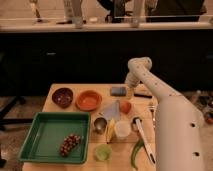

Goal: Place sponge in paper cup

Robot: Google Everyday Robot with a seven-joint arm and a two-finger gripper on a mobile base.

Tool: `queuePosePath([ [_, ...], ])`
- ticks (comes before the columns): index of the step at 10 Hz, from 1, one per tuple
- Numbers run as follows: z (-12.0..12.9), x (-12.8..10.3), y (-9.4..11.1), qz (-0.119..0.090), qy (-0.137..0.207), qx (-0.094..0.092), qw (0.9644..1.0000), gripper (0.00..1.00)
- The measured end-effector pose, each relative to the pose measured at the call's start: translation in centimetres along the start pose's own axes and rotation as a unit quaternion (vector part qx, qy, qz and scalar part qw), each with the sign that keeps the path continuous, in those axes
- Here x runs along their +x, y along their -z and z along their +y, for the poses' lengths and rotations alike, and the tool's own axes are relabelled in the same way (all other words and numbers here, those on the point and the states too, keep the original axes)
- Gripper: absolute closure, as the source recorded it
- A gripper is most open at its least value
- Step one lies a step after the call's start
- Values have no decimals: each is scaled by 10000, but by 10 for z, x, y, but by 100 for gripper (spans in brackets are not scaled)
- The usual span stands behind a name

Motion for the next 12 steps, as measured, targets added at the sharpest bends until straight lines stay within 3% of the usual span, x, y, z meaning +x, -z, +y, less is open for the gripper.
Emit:
queuePosePath([
  [6, -1, 8, -18, -22, -12, -205, 9998, 20],
  [12, -4, -4, -25, -282, 173, -22, 9994, 20],
])
